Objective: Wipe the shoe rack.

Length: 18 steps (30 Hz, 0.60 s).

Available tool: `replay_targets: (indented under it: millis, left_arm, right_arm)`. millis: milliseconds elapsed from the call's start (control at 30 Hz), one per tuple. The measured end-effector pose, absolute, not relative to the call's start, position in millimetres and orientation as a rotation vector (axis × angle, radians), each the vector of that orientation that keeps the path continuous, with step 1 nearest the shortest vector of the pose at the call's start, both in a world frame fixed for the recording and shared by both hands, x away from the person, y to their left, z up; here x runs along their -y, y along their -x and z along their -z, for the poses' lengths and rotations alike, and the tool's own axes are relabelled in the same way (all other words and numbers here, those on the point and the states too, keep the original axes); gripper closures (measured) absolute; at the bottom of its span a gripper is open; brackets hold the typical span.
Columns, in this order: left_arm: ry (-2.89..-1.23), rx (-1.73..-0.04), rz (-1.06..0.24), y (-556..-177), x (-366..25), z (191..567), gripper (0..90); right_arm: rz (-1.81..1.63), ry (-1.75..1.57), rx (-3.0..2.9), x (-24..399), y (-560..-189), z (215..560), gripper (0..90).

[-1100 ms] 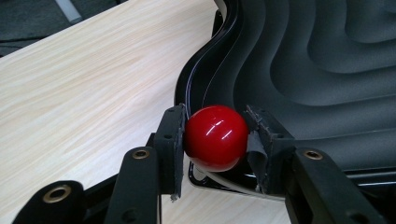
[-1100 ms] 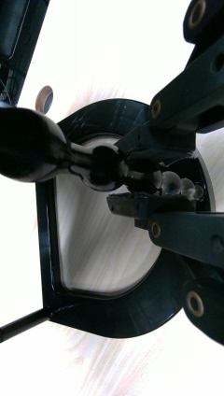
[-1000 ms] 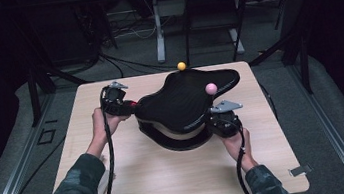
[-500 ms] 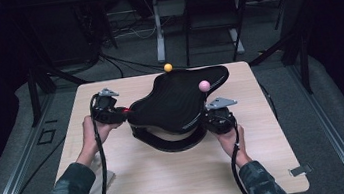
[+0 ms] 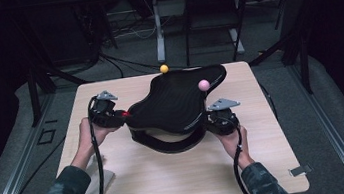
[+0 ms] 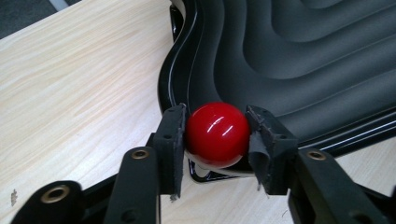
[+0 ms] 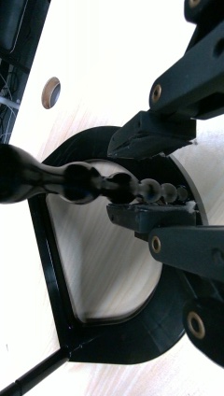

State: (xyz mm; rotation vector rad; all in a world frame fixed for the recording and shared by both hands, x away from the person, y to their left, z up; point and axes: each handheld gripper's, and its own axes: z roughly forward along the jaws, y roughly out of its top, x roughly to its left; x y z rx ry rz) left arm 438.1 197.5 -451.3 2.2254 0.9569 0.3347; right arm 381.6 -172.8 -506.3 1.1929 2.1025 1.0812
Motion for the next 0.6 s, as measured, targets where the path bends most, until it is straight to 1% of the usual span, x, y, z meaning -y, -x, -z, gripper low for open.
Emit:
replay_targets:
  millis: [100,467,500,600]
  left_arm:
    - [-2.23,-0.954,-0.334,-437,-198,451,59.8]
    - [-2.199,-0.96,-0.339,-429,-198,454,60.0]
    - [-2.197,-0.965,-0.344,-428,-198,454,60.1]
    - [-2.188,-0.963,-0.345,-426,-199,454,60.1]
  right_arm:
    - [-1.082,-1.169,-2.105,170,-380,506,73.6]
    - [-1.134,-1.196,-2.076,174,-390,510,74.2]
    - [-1.134,-1.192,-2.075,174,-391,510,73.6]
    - [-1.155,-1.221,-2.077,179,-390,511,63.7]
